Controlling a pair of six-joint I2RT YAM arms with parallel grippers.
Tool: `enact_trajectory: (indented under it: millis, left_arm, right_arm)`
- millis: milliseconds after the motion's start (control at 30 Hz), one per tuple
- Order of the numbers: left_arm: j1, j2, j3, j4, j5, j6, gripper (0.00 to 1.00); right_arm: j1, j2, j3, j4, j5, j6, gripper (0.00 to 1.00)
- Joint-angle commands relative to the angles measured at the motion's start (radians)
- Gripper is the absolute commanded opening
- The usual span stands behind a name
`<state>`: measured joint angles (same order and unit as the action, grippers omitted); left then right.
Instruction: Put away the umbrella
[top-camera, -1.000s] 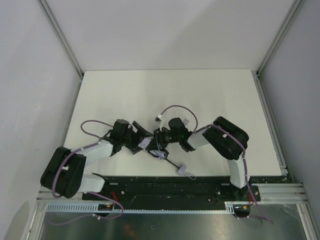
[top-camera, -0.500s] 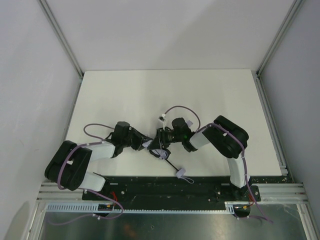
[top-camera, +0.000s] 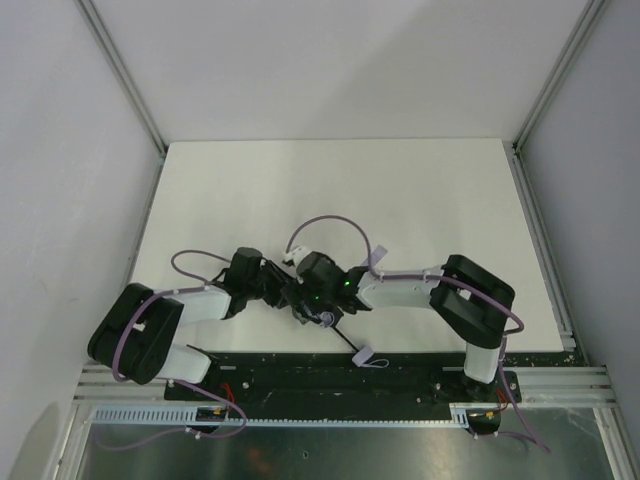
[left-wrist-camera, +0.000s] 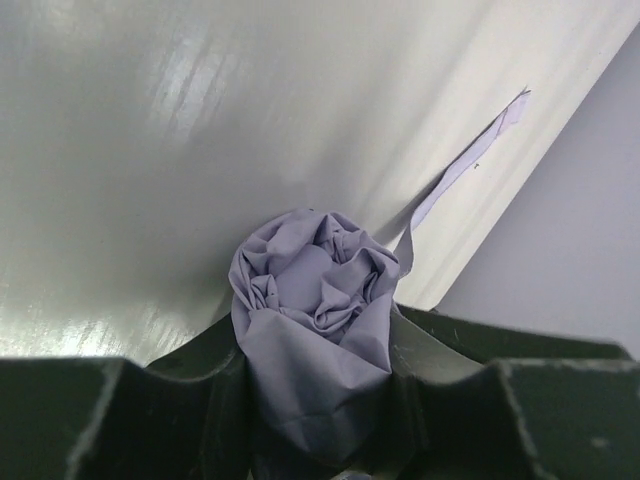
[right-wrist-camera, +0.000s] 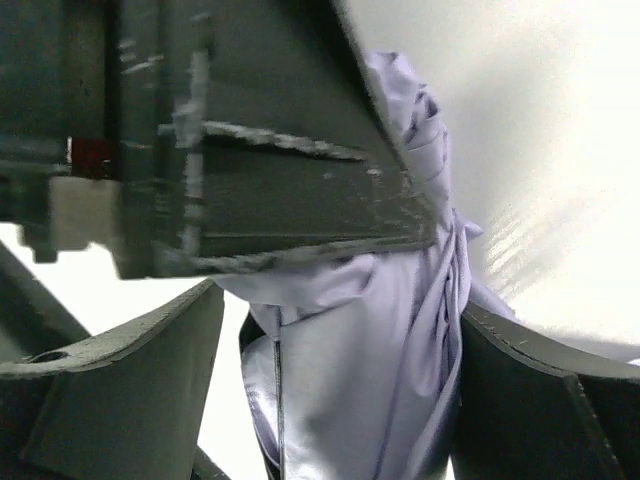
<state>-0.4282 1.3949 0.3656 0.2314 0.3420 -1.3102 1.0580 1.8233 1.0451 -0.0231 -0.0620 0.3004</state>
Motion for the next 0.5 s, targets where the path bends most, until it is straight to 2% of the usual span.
enact_trajectory:
  millis: [0, 67, 100, 167, 233, 300, 333, 400, 467]
  left_arm:
    - [-0.004, 0.011, -0.018, -0.159, -0.08, 0.011, 0.0]
    - [-0.004, 0.011, -0.015, -0.168, -0.075, 0.003, 0.0]
    - [-0.004, 0.011, -0.014, -0.172, -0.073, 0.0, 0.0]
    - [-0.004, 0.006, -0.014, -0.18, -0.07, -0.005, 0.0]
    - [-0.006, -0.001, -0.015, -0.186, -0.067, -0.005, 0.0]
    - [-0.006, -0.009, -0.018, -0.189, -0.067, -0.002, 0.0]
    - [-0.007, -0.014, -0.02, -0.189, -0.068, -0.001, 0.0]
    - [-0.006, -0.024, -0.021, -0.19, -0.065, 0.005, 0.02]
    - [-0.006, -0.032, -0.021, -0.189, -0.064, 0.016, 0.18]
  right_arm:
    - [0.126, 0.058, 0.144, -0.311, 0.425, -0.093, 0.82]
    - [0.159, 0.102, 0.173, -0.337, 0.547, -0.081, 0.78]
    - [0.169, 0.124, 0.183, -0.351, 0.591, -0.07, 0.73]
    - [0.174, 0.153, 0.188, -0.364, 0.633, -0.048, 0.56]
    - [0.167, 0.165, 0.179, -0.352, 0.624, -0.04, 0.34]
    - [0.153, 0.155, 0.146, -0.309, 0.574, -0.039, 0.12]
    - [0.142, 0.145, 0.121, -0.278, 0.538, -0.039, 0.06]
    - [0.103, 0.128, 0.07, -0.206, 0.419, -0.035, 0.01]
    - [0.05, 0.118, 0.012, -0.122, 0.262, -0.023, 0.0]
